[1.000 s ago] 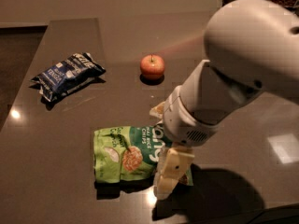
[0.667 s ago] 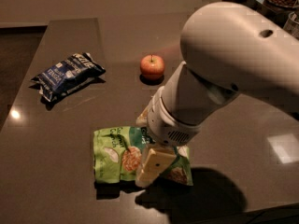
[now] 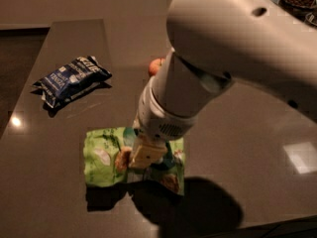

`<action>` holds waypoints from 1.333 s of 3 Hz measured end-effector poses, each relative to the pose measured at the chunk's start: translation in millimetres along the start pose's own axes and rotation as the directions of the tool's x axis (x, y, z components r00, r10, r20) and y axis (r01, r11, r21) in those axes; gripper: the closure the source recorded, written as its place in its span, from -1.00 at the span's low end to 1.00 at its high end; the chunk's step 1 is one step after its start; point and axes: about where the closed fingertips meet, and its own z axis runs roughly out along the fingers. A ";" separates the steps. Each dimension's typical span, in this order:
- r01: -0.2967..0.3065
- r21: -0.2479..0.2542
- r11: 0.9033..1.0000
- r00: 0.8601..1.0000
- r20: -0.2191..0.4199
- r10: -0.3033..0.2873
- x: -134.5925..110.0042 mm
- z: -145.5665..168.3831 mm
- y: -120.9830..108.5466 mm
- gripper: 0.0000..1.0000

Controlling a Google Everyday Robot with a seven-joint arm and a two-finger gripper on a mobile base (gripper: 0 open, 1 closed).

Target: Move green rice chip bag near blue chip bag

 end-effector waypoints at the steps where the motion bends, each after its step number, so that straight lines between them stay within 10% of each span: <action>1: 0.034 0.035 0.999 0.999 -0.008 -0.033 -32.2 -1.4 -30.2 1.00; 4: 0.045 0.148 0.988 0.998 -0.039 -0.039 -80.8 7.6 -112.5 0.95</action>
Offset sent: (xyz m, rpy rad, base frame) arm 0.0825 0.0650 0.0347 -0.0356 -0.1278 0.0199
